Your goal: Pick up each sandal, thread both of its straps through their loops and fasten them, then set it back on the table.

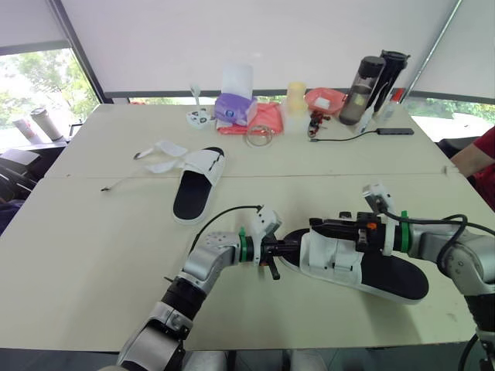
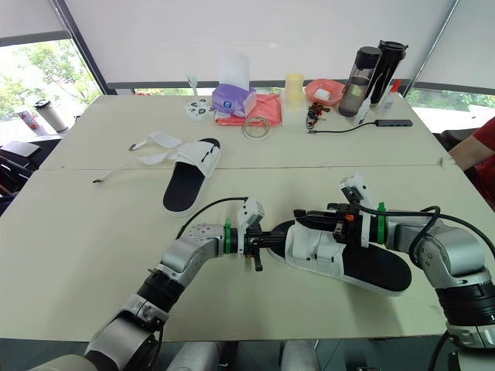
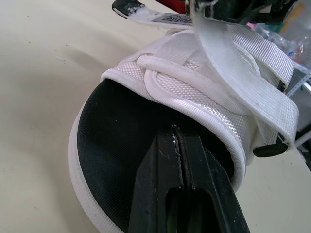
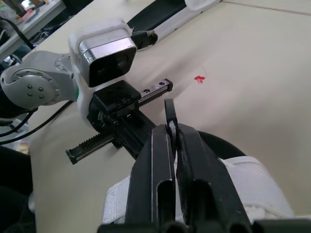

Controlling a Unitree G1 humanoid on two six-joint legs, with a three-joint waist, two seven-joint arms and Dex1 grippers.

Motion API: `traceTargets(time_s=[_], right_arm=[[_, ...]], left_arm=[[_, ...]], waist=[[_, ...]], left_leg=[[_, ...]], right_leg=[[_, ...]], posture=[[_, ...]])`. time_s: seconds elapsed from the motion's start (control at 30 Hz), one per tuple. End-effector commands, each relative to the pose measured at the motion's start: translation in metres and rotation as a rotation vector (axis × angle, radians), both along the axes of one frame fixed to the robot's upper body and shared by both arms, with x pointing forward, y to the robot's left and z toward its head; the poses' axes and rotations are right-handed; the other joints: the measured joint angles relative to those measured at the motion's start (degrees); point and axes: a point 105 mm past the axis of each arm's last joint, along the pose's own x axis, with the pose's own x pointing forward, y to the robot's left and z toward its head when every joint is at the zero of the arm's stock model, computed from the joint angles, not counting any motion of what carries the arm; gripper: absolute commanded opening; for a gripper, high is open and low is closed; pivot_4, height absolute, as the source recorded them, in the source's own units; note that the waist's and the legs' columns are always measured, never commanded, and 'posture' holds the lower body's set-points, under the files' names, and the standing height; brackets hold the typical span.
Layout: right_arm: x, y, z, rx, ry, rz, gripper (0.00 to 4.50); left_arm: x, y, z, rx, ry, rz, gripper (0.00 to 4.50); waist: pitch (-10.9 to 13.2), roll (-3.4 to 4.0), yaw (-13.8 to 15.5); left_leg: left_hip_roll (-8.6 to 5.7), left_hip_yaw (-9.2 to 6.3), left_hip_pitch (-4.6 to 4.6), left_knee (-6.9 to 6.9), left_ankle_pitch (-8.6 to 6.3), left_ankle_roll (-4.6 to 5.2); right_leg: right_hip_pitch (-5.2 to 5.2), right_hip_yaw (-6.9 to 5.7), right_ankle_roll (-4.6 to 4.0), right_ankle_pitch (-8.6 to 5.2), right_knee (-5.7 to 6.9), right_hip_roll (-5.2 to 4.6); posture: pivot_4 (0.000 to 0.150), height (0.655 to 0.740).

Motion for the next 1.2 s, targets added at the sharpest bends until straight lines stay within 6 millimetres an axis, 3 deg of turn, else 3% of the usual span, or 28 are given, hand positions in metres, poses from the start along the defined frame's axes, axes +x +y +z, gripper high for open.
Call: traceTargets(time_s=[0.03,0.4,0.57,0.87,1.03,1.2], right_arm=[[0.001,0.001,0.033,0.085,-0.089,0.005,0.01],[-0.025,0.009,0.057,0.150,-0.135,0.021,0.01],[-0.014,0.001,0.064,0.192,-0.163,-0.063,0.01],[0.015,-0.026,0.046,0.132,-0.142,-0.244,0.01],[0.020,-0.028,0.033,0.046,-0.127,-0.252,0.01],[0.018,-0.019,0.036,0.054,-0.148,-0.192,0.01]], left_arm=[[0.004,0.009,-0.019,0.083,0.033,0.047,0.00],[0.006,0.012,-0.020,0.087,0.036,0.057,0.00],[0.007,0.011,-0.020,0.088,0.036,0.053,0.00],[0.009,0.009,-0.019,0.085,0.031,0.051,0.00],[0.010,0.009,-0.018,0.080,0.032,0.056,0.00],[0.010,0.009,-0.018,0.075,0.037,0.063,0.00]], waist=[[0.00,0.00,-0.01],[0.00,0.00,-0.04],[0.00,-0.01,-0.05],[0.00,0.00,-0.19],[0.00,0.01,-0.22],[0.00,0.01,-0.22]], left_leg=[[0.00,0.00,0.00,0.00,0.00,0.00],[0.00,0.00,0.00,0.01,0.00,0.00],[0.00,0.00,0.00,0.01,0.00,0.00],[-0.02,0.01,0.00,0.02,0.01,0.00],[0.00,0.01,0.00,0.01,0.01,0.00],[0.00,0.02,0.00,0.01,0.02,0.00]], right_leg=[[0.00,0.00,0.00,0.00,0.00,0.00],[-0.02,0.02,0.02,0.01,0.04,0.00],[-0.02,0.02,0.01,0.01,0.04,-0.01],[-0.05,0.03,0.03,0.02,0.07,-0.01],[-0.10,0.04,0.08,0.05,0.12,0.02],[-0.10,0.04,0.10,0.07,0.13,0.02]], posture=[[0.150,0.7400],[0.150,0.7400],[0.150,0.7400],[0.150,0.7400],[0.150,0.7400],[0.150,0.7400]])
